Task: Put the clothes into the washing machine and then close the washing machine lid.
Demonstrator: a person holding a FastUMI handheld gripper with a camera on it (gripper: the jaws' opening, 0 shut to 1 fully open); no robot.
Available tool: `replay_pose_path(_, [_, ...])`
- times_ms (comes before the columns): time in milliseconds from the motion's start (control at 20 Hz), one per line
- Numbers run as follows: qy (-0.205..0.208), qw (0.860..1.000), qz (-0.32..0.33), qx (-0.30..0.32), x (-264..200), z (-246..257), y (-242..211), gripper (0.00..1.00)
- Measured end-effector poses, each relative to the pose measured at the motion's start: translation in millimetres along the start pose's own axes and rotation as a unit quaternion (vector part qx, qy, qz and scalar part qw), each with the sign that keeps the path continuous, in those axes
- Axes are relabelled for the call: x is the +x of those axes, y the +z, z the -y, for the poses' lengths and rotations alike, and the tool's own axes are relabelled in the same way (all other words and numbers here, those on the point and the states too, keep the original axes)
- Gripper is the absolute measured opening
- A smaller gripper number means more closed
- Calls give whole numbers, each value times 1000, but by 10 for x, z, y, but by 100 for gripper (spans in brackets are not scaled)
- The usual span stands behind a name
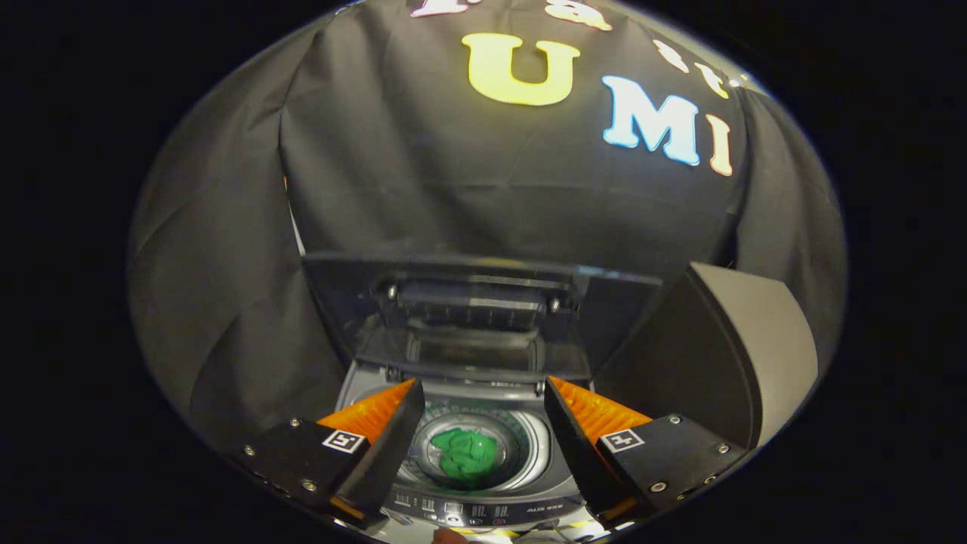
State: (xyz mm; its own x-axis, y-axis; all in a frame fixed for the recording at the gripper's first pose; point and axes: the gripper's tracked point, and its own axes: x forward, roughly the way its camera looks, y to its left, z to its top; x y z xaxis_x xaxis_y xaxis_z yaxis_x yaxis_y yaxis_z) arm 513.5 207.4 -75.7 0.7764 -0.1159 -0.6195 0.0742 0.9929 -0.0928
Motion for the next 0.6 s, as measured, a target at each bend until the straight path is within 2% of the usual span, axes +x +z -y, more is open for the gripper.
replay_pose_path(150, [-3, 999, 36, 12, 7, 92, 396, 97])
replay_pose_path(300, [-12, 998, 61, -3, 103, 206, 684, 97])
replay_pose_path(600, [-22, 998, 49, -26, 471, 338, 818, 97])
